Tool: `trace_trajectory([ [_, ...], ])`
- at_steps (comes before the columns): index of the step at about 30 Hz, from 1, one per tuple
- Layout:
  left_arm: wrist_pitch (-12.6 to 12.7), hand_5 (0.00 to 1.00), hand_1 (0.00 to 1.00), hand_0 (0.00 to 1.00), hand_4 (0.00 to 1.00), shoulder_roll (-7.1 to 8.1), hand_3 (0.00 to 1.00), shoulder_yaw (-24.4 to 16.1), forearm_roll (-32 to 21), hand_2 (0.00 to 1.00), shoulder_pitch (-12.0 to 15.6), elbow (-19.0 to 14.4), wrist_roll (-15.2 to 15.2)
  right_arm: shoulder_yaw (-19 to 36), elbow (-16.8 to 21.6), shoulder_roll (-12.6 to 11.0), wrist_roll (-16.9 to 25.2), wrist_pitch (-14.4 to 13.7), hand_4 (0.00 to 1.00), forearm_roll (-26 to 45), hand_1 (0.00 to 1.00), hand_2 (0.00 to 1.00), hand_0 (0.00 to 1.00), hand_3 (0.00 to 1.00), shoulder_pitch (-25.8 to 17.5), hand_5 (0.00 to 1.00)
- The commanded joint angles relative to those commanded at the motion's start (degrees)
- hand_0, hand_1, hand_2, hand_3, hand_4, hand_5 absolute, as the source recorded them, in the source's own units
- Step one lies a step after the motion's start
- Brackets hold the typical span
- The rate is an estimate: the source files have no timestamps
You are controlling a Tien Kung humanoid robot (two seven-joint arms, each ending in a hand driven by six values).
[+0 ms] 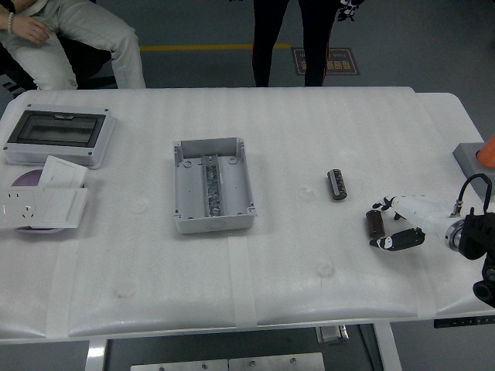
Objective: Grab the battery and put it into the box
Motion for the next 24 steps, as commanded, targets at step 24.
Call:
trace_trajectory([
  [24, 0.2, 0.364, 0.619, 0.409, 0.835, -0.50, 0.529, 0.6, -0.8, 0.530, -0.1, 0.1, -0.5, 2.5, 4.0, 1.3, 0.4, -2.4, 0.363, 1.7, 0.567, 0.664, 0.800, 0.723, 3.0, 0.091],
])
